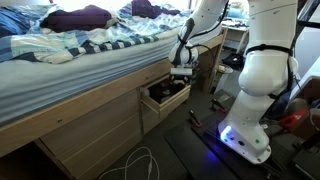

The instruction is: Take the black socks from the drawer and put them on the bed

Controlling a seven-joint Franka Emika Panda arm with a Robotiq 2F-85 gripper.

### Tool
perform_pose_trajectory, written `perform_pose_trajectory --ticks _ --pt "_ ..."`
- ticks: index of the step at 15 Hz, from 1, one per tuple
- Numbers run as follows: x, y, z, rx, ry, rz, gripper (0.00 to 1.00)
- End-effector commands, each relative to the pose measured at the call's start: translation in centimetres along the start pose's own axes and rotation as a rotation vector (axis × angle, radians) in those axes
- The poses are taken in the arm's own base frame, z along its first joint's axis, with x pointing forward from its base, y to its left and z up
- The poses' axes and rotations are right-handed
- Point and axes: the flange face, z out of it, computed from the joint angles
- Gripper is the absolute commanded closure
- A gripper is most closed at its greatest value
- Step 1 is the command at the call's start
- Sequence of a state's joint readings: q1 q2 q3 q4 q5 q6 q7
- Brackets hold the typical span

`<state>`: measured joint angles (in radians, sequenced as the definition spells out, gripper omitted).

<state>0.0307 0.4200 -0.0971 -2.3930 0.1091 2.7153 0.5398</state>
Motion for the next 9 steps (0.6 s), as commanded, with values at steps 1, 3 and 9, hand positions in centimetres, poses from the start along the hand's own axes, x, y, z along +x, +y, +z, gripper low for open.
perform_pose_trajectory --ticks 1,3,9 --pt "-0.5 -2.1 -1.3 0.058 -0.023 -0.085 0.00" --pt "-0.3 -1.9 -0.3 0.033 -0.007 -0.056 0.00" --pt "-0.1 -2.7 -0.2 0.100 -0.006 -0.154 0.00"
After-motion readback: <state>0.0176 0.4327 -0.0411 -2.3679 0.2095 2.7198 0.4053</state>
